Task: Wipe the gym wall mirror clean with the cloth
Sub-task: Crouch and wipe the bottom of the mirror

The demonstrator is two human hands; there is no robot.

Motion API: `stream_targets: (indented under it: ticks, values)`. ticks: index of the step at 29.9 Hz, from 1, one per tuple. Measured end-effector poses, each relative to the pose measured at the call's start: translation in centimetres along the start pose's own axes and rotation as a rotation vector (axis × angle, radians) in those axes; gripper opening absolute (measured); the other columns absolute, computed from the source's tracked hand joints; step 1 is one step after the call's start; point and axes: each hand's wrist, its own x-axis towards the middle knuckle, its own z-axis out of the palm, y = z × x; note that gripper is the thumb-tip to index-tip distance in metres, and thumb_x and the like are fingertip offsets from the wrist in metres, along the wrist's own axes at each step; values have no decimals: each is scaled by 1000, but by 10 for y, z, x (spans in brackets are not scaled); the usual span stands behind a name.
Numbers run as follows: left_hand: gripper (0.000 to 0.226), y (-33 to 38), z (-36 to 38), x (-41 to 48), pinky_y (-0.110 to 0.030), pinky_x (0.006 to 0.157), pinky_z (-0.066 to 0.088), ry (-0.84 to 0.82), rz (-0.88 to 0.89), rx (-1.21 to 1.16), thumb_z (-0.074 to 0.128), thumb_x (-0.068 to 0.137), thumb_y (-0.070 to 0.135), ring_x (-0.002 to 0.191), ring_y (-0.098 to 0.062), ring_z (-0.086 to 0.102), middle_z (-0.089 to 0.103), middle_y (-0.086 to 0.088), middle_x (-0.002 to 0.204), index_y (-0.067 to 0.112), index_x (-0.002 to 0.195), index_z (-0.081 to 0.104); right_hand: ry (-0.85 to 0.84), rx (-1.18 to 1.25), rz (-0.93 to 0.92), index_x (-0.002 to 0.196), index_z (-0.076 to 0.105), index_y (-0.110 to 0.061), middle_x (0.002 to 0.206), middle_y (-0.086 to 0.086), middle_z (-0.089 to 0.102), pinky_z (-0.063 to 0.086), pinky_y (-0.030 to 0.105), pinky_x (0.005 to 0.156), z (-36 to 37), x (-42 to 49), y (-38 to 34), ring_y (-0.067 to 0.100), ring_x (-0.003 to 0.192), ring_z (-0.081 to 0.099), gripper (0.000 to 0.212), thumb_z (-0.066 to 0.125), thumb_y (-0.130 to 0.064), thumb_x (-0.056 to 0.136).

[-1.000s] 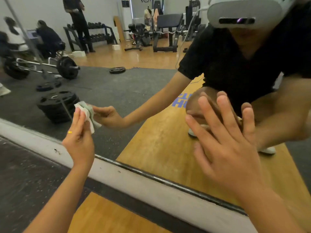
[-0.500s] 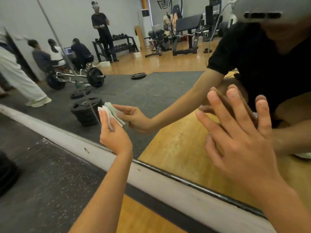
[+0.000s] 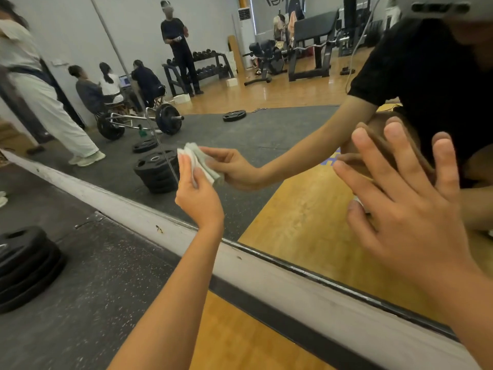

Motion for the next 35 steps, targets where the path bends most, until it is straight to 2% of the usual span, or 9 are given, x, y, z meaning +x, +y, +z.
stream_targets:
  ticks: [3, 7, 11, 15, 20, 23, 26, 31, 35]
  values:
    - [40, -1, 0, -8, -22, 106, 50, -45, 53, -40, 59, 105, 13, 128, 1, 58, 62, 2, 143, 14, 145, 58, -14, -1, -9, 147, 57, -15, 167, 11, 29, 3, 59, 126, -1, -1, 1, 35, 157, 19, 51, 49, -20, 97]
    - [42, -26, -23, -38, -21, 103, 51, -56, -108, 20, 57, 106, 17, 120, 8, 60, 59, 19, 135, 19, 148, 56, -33, -6, -5, 148, 56, -15, 169, 10, 26, -1, 57, 127, -3, 0, 0, 34, 158, 16, 51, 46, -21, 98]
    - [38, 4, -6, -33, -5, 93, 46, -54, -83, -30, 57, 104, 9, 114, 17, 57, 60, 13, 141, 12, 142, 61, -56, 6, 0, 149, 56, -16, 169, 8, 25, -3, 56, 127, -7, 0, 0, 33, 158, 15, 53, 47, -21, 97]
    - [42, 22, 6, -36, -19, 107, 48, -44, -6, -99, 58, 104, 12, 130, 0, 56, 59, 7, 146, 14, 146, 57, -56, 29, 7, 147, 58, -16, 169, 8, 27, -3, 54, 127, -9, 2, -1, 32, 158, 15, 52, 49, -20, 96]
    - [43, 17, 0, -39, -35, 109, 51, 1, -164, -96, 59, 103, 11, 129, -7, 59, 61, 4, 145, 16, 145, 59, -59, 50, 22, 145, 59, -16, 168, 8, 27, -3, 54, 128, -11, 4, -4, 32, 158, 17, 50, 49, -19, 96]
    - [39, 51, 15, -52, -29, 109, 49, -115, 3, -198, 59, 102, 5, 133, -7, 57, 58, 2, 147, 12, 141, 61, -59, 69, 29, 145, 60, -14, 168, 7, 28, -1, 55, 127, -13, 3, -3, 31, 158, 16, 51, 51, -18, 94]
    - [40, 60, 20, -60, -22, 109, 46, -117, 82, -216, 57, 104, 8, 135, -1, 53, 55, 4, 150, 8, 144, 58, -68, 107, 43, 144, 60, -12, 168, 8, 28, -4, 54, 127, -16, 4, -6, 31, 158, 15, 51, 53, -17, 93]
    - [41, 46, 8, -58, -12, 103, 45, -104, 4, -186, 57, 104, 7, 134, -1, 54, 56, 6, 149, 10, 145, 58, -61, 133, 52, 142, 62, -11, 167, 8, 30, -5, 53, 127, -17, 5, -6, 30, 158, 17, 51, 54, -16, 92]
    - [39, 48, 5, -69, -15, 105, 47, -114, -74, -195, 58, 103, 4, 134, -6, 55, 57, 6, 149, 11, 142, 61, -74, 158, 55, 143, 61, -11, 167, 8, 30, -2, 54, 128, -19, 5, -5, 30, 158, 17, 51, 54, -17, 93]
